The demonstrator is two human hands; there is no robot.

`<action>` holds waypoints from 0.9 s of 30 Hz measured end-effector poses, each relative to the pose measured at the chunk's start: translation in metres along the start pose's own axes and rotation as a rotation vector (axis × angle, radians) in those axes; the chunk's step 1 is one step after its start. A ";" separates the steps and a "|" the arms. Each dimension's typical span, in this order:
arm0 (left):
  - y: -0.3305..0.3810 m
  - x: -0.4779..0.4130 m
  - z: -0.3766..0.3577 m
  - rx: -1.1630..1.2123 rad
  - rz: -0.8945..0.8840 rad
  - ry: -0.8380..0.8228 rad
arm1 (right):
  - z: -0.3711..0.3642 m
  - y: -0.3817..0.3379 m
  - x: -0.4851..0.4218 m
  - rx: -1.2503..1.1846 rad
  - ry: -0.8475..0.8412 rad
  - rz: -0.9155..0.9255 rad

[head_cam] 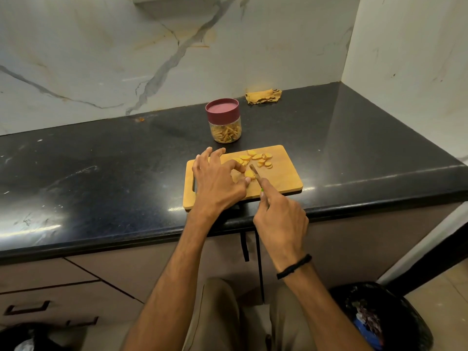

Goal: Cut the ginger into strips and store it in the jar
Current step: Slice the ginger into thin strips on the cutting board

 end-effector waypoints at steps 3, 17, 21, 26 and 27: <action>-0.002 0.004 0.003 -0.036 0.018 0.046 | 0.000 0.002 0.000 -0.012 0.000 -0.009; 0.002 0.009 0.010 -0.118 0.075 0.111 | 0.005 0.005 -0.001 -0.063 0.018 0.012; -0.009 0.013 0.020 -0.107 0.104 0.105 | -0.001 0.002 0.003 -0.054 -0.003 0.061; -0.014 0.013 0.014 -0.048 0.125 0.040 | 0.001 0.008 -0.001 -0.073 0.015 0.025; -0.015 0.013 0.013 -0.033 0.129 0.039 | 0.002 0.010 -0.003 -0.077 0.027 0.013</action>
Point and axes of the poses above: each hand's wrist, its own x-axis away from the middle knuckle, its own z-axis out of the back of the hand, y = z × x, the point moved 10 cm from there along -x, towards the middle knuckle, and after that the axes turned 14 degrees about -z, right-handed, at the moved point
